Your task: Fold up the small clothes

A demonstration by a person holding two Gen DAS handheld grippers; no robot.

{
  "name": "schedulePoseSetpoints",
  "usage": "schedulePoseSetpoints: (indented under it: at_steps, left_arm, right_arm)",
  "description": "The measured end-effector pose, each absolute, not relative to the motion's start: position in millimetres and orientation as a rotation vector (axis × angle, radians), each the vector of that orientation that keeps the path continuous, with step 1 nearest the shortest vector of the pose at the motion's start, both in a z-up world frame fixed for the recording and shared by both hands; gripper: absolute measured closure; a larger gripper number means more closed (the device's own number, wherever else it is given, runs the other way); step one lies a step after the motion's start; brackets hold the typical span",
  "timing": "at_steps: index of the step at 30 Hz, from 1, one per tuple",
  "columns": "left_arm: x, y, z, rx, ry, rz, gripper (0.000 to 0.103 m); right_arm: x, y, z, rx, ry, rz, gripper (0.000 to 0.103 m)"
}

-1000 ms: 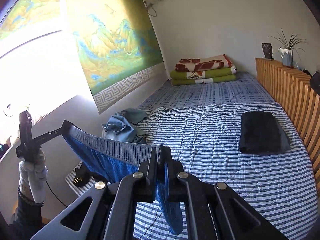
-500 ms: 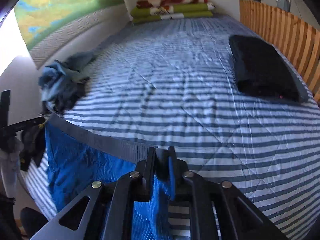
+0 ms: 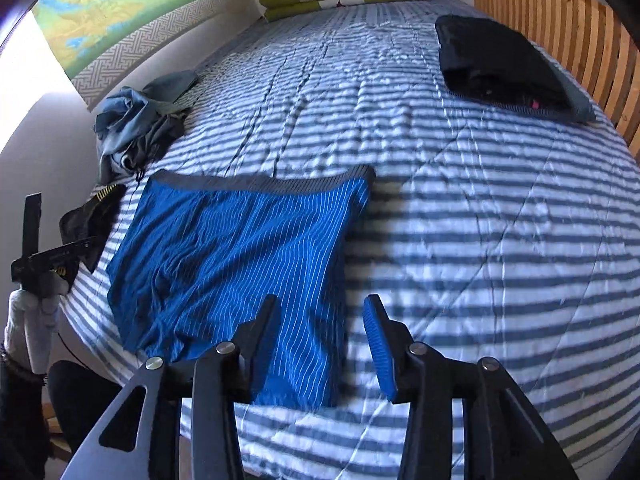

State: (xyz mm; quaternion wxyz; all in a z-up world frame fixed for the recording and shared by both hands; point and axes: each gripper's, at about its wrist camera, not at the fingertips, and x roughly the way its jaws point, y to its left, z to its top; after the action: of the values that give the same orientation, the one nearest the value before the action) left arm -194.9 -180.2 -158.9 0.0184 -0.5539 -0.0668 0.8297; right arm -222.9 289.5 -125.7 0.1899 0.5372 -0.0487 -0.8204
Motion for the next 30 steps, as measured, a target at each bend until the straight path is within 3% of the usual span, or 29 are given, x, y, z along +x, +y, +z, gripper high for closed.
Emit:
schedulePoseSetpoints:
  at_steps: [6,10,12,13,16,19,21,23,25,30]
  left_arm:
    - [-180,-185,-158,-1.709,-0.265,2.598,0.059]
    - [-171,-176,-143,-1.664,-0.177,2.614,0.059]
    - [-167,-174,-138,-1.652,-0.164,2.618,0.059]
    - [-165,-173,-136,-1.647,-0.167,2.620,0.059]
    - [-162,-170,-131,-1.632,-0.160,2.614,0.059]
    - [-171,-164,-129,-1.627,-0.137,2.603,0.059]
    - [-184,-161,-127,-1.627,-0.134,2.605,0.059]
    - [-203,-158,-123,-1.618,-0.166,2.596,0.059]
    - [-225,-157,-121,-1.612,-0.210,2.588,0.057]
    - [-289,-150,-129,-1.654,-0.290,2.549,0.055]
  right_arm:
    - [-205,271,-148,1.564,-0.038,-2.345,0.064]
    - [-214,270,-166,1.650,-0.033,-2.340,0.064]
    - [-215,273,-174,1.697,-0.077,-2.293,0.082]
    - [-213,274,-175,1.709,-0.092,-2.263,0.098]
    - [-202,289,-164,1.671,-0.227,-2.192,0.098]
    - [-197,302,-153,1.647,-0.213,-2.229,0.098]
    - [-202,307,-150,1.662,-0.201,-2.241,0.093]
    - [-213,315,-143,1.623,-0.272,-2.272,0.075]
    - [-228,324,-139,1.594,-0.348,-2.318,0.066]
    - [-286,328,-150,1.615,-0.478,-2.336,0.066]
